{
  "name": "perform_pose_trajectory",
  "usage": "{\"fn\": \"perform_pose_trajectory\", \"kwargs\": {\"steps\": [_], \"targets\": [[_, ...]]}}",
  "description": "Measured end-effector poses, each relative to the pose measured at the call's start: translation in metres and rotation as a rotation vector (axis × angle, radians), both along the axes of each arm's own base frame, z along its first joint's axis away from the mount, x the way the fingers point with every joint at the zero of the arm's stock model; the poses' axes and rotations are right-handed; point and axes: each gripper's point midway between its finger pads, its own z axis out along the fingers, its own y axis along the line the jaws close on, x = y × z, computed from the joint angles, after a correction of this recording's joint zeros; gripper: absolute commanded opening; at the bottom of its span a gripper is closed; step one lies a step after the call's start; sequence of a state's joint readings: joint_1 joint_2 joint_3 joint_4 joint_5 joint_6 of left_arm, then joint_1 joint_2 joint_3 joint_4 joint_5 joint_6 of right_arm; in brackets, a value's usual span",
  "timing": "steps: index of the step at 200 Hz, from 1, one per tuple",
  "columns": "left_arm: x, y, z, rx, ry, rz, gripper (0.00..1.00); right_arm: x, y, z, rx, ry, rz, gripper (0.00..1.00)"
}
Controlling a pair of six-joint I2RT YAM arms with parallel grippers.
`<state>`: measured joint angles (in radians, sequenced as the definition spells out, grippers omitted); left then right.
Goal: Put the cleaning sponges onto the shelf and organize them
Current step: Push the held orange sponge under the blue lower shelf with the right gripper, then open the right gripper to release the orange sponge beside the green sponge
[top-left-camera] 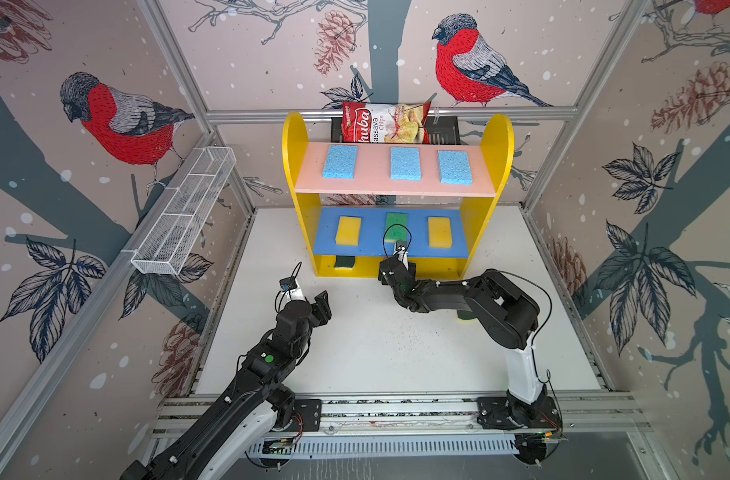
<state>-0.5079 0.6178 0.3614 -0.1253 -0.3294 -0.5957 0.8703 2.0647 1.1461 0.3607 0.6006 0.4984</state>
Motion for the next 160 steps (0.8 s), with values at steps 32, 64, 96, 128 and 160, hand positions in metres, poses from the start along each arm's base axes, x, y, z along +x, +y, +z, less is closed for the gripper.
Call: {"fn": "perform_pose_trajectory", "kwargs": {"steps": [32,64,96,128,160], "targets": [[0.000,0.001,0.001,0.001,-0.003,0.004,0.67,-0.003,-0.004,0.002,-0.014,0.011,0.000,0.77],[0.001,0.000,0.004,-0.006,-0.010,0.005,0.67,-0.014,-0.013,0.004,-0.044,0.042,0.003,0.76],[0.000,0.001,0.009,-0.017,-0.022,0.006,0.67,-0.038,-0.017,-0.002,-0.067,0.098,0.038,0.76],[-0.003,0.002,0.010,-0.019,-0.022,0.004,0.66,-0.067,-0.020,-0.004,-0.064,0.142,0.080,0.70],[-0.007,0.001,0.004,-0.025,-0.013,-0.008,0.66,-0.090,-0.032,-0.002,0.013,0.153,0.113,0.48]]}}
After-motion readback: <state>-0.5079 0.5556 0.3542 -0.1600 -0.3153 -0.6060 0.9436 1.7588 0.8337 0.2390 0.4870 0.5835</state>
